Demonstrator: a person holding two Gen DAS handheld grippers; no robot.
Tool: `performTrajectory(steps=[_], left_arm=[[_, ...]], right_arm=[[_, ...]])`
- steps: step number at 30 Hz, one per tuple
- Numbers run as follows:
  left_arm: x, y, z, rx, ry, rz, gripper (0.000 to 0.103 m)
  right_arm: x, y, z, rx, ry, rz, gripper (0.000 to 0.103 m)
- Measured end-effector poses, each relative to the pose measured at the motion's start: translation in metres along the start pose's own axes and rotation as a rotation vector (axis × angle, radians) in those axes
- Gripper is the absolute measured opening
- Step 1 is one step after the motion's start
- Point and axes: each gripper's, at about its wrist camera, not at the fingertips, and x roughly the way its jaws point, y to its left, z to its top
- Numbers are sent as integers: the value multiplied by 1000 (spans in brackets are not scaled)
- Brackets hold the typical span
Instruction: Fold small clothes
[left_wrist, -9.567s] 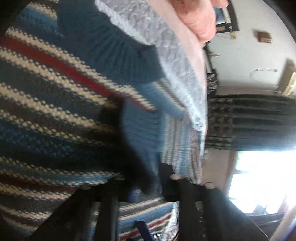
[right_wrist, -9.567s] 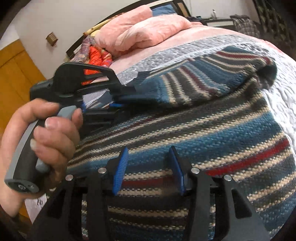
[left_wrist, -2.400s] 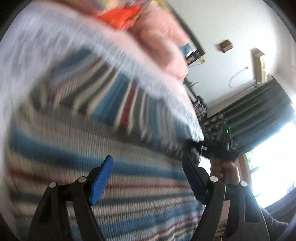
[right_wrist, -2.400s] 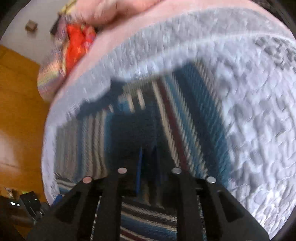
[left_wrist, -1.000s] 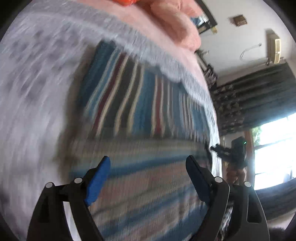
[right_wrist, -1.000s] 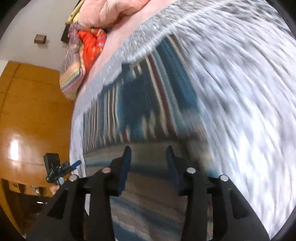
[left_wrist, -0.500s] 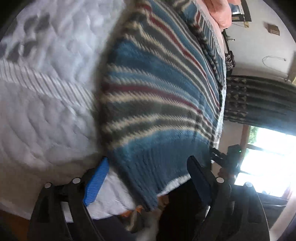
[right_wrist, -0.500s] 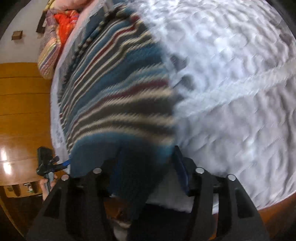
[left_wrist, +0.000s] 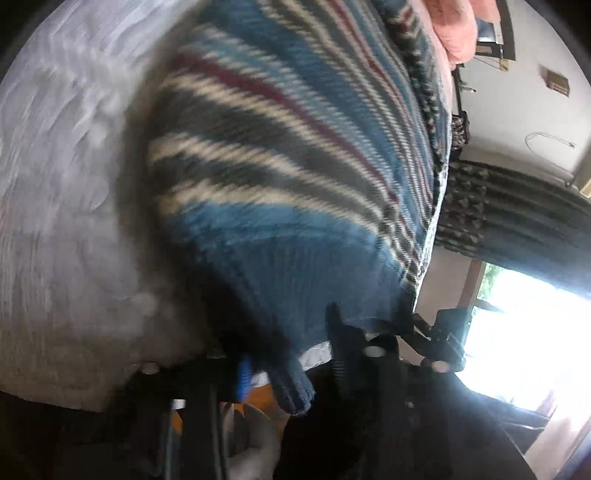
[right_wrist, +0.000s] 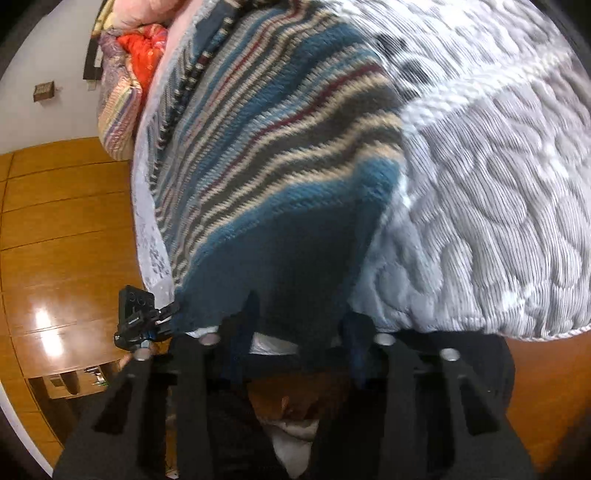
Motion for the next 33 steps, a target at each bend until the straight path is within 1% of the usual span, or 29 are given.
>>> performTrajectory(steps=[1,2,3,5,8,12,14,17,21,26,27,30,33], left_arm=[[0,3,-1,-6,-4,5,11],[-4,6,-4,-13,-27,-5,9],[-7,7,-5,-13,-40,-17,9],[-19,6,-11,-13,-76,-66,8],[-42,-8,-24,24,-142,-148,7],[-75,-36,-40,85,-224,-233,7],[-93,-53,-44,117,-258,-263,7],[-111,-74,-41,153,-284,-286,7],[-129,-95,-26,183,-291,-297,7],[-139,-119,1,200,-293,-281,7],[-141,-122,6,199,-294,-278,7],[-138,-127,33,175,-291,-271,7],[-133,-126,64,128,-286,-263,7]], right_arm=[[0,-4,-1,2,1,-16,11],[1,-5,-1,1,-3,-25,8],[-1,-8,-3,4,-9,-13,7],[-12,-11,-7,3,-28,18,6],[-33,-1,-11,-19,-74,95,6],[-67,30,-12,-75,-146,173,6],[-79,43,-9,-97,-169,201,6],[-97,64,0,-133,-202,243,6],[-114,91,19,-185,-224,259,6],[-121,106,49,-220,-233,243,6],[-120,110,59,-223,-234,241,6],[-119,116,84,-225,-238,225,6],[-111,116,119,-205,-232,213,6]])
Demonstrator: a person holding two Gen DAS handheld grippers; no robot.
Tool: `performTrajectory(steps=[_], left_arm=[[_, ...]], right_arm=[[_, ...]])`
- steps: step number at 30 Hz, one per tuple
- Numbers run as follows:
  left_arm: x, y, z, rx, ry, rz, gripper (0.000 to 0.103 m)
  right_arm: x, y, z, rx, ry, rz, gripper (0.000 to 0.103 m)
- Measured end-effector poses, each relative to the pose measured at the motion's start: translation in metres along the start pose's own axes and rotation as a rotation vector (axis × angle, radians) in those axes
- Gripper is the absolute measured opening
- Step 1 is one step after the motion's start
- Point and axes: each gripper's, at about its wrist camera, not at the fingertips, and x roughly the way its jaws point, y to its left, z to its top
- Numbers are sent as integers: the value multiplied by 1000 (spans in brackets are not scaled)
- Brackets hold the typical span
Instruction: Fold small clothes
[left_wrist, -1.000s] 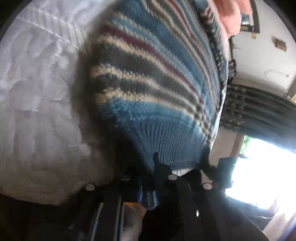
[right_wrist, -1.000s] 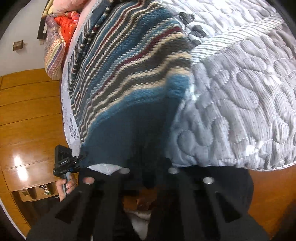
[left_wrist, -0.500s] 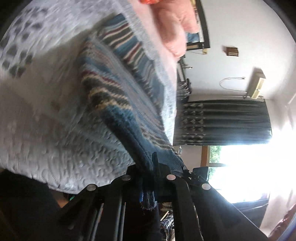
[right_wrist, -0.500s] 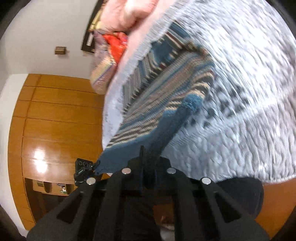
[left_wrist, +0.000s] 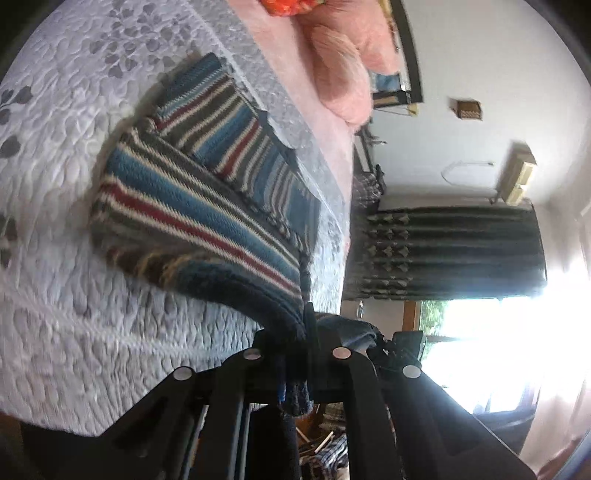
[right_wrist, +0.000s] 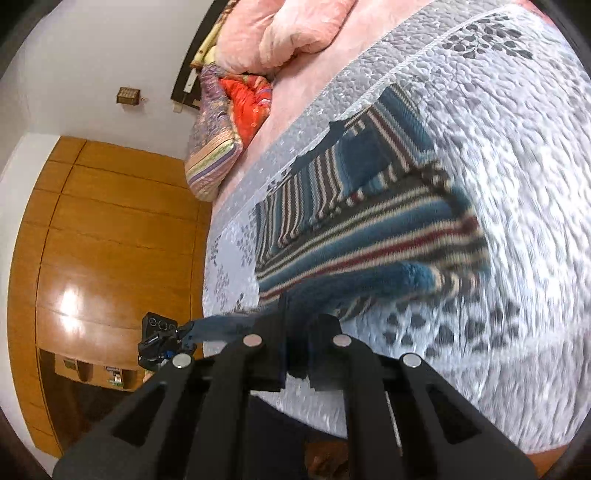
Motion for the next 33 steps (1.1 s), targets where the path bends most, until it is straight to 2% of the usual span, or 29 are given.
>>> performTrajectory(steps=[4,11,19,22,24,25,26,28,30,33], left_arm=[[22,7,42,-33,6,33,7],[72,34,112,-99,23,139,7],[124,72,171,-133,53,235,9],[132,83,181,-151,66,210,14],[128,85,183,-171,58,165,25],[121,83,181,-165,45,147,36],[113,77,179,-143,25,125,44],[100,65,176,-95,1,102,51],[91,46,173,16,-12,131,58],[99,24,172,175,10,236,60]], right_arm=[[26,-10,38,5,15,-36,6],[89,-38,102,7,63,-131,6],[153,-89,148,44,104,-211,7],[162,-109,159,92,112,-200,17],[159,-112,166,131,129,-158,27],[150,-107,170,123,116,-140,34],[143,-100,172,107,109,-128,36],[123,-83,176,38,77,-114,40],[110,-65,177,-65,62,-154,43],[116,-62,175,-146,88,-222,45]])
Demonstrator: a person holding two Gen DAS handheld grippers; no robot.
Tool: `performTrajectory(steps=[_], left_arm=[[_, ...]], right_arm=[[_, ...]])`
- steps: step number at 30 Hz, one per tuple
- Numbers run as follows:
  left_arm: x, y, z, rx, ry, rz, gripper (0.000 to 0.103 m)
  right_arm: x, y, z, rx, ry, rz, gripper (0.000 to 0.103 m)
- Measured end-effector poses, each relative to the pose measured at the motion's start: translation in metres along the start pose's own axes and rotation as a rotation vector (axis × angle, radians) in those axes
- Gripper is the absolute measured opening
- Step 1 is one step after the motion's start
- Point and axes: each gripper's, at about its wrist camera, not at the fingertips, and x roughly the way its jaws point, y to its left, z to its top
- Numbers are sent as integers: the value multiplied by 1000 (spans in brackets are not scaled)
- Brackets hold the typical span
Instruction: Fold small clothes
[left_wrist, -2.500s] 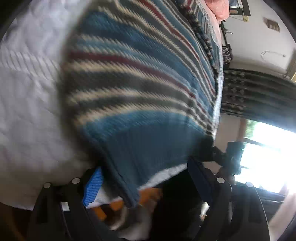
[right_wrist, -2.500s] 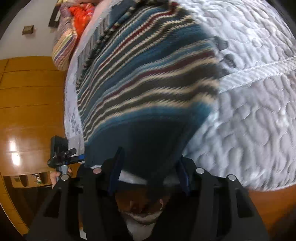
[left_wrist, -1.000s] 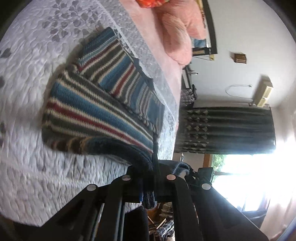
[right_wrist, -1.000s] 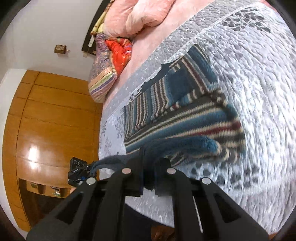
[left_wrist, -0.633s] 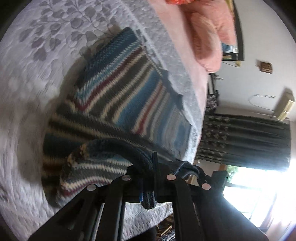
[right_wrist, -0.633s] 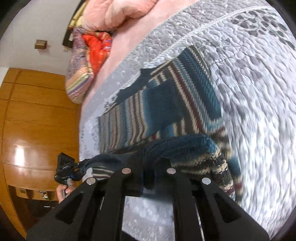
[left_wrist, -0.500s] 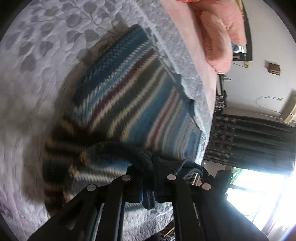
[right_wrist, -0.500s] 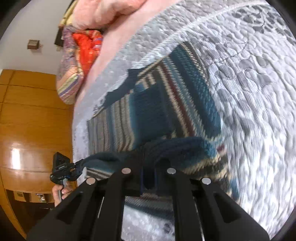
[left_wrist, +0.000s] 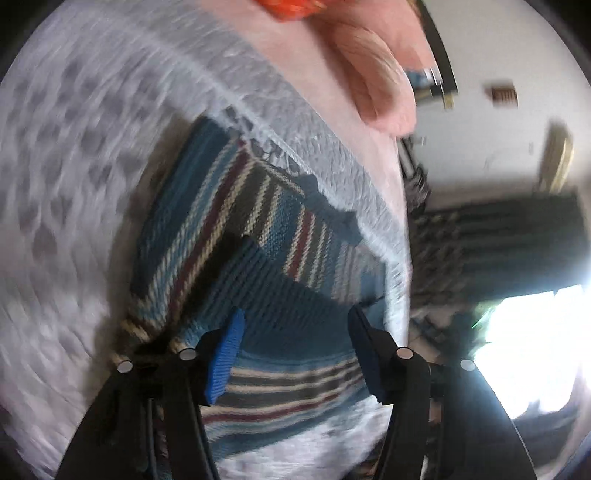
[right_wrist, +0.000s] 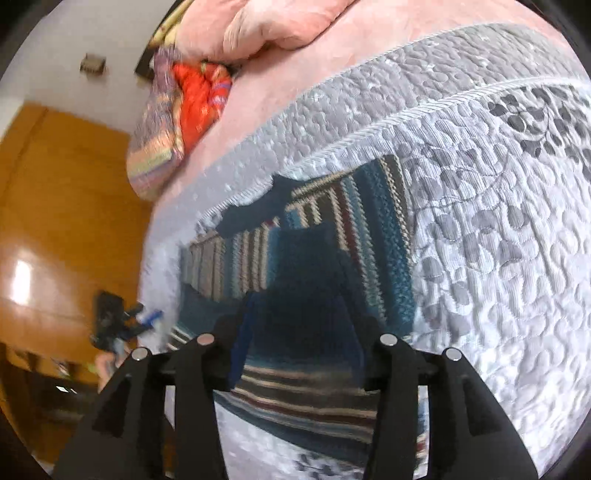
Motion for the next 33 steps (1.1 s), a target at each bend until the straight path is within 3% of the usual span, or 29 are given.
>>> performTrajectory(steps=[4,7,9,13,15,16,17,19,20,21,28,33], left_arm=[[25,-9,5,153,33,167,61],[48,-5,8,216,85,266,62],[56,0,13,224,85,321,62],[58,2,15,196,89,256,62],[64,2,10,226,109,261,60],[66,1,8,243,114,268,53],[67,0,6,254,116,276,37],[66,0,4,264,104,298,19],[62,0,3,259,96,286,11],[58,-1,2,259,82,282,11],[13,-36,-19,345,-48,194,9],[-34,-76,-22,425,-171,150,8]], right_arm=[[28,-10,0,-31,55,-62,45],[44,-22,2,-28,82,-90,52],[50,-29,3,-39,95,-116,51],[53,-31,4,-61,119,-85,56],[54,-30,3,-83,136,-91,55],[55,-29,3,-90,143,-94,50],[55,-28,3,-98,148,-96,44],[52,-25,0,-134,141,-122,21],[50,-24,-1,-148,126,-139,16],[48,-23,-2,-153,117,-142,10],[10,6,-18,-232,14,-163,8],[-33,40,-24,-315,-110,-204,7]])
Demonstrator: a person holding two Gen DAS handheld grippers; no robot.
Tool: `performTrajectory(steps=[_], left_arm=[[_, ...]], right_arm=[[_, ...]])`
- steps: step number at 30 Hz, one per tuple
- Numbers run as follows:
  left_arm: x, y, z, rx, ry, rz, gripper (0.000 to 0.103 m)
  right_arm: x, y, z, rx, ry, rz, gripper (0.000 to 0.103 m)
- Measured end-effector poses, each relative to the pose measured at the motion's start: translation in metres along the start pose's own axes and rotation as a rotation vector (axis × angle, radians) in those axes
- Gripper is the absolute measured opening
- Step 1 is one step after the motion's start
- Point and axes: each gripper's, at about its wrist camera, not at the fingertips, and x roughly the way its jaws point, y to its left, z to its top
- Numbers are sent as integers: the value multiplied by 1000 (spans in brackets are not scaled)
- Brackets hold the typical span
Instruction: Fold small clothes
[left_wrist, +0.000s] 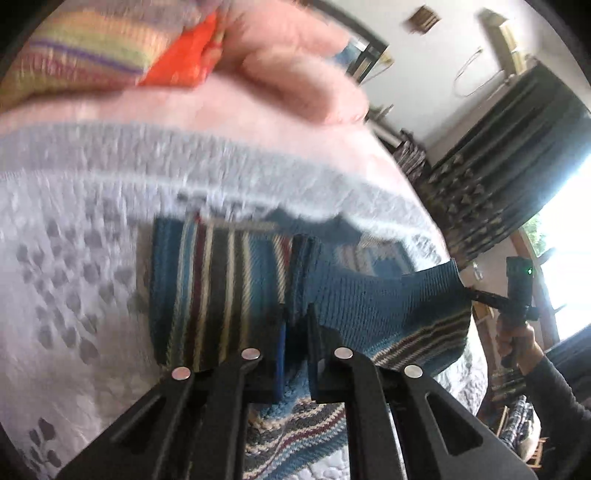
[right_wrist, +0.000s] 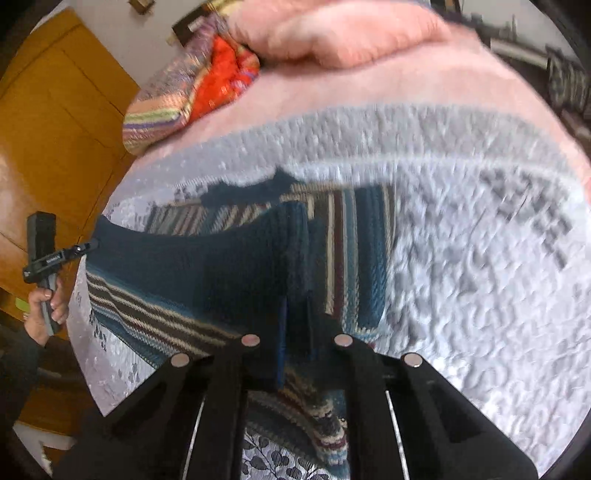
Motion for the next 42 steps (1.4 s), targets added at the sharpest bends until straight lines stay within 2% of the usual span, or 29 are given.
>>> performTrajectory(steps=[6,10,14,17,23,31,37,39,42], left_arm=[[-28,-17,41,56,-85,35,8],[-22,-16,72,66,-97,72,8],[0,-5,101,46,-91,105,8],[21,5,115,33,-76,135,8],[69,33,129,-15,0,197,8],[131,73,127,-120,120,249,8],[166,94,116,-149,213,307,8],[178,99,111,-147,245,336,10],[180,102,107,-164,248,377,25]], right_arm=[[-36,10,36,-37,-146,-66,7],[-29,8,68,-35,-169,-101,7],[-9,-3,96,-5,-166,-132,7],[12,-8,111,-1,-152,-160,7],[66,-25,128,25,-72,-201,7],[130,-52,129,93,32,-232,7],[161,-63,126,111,81,-252,7],[171,-67,122,117,99,-250,7],[176,-70,120,124,120,-244,14]])
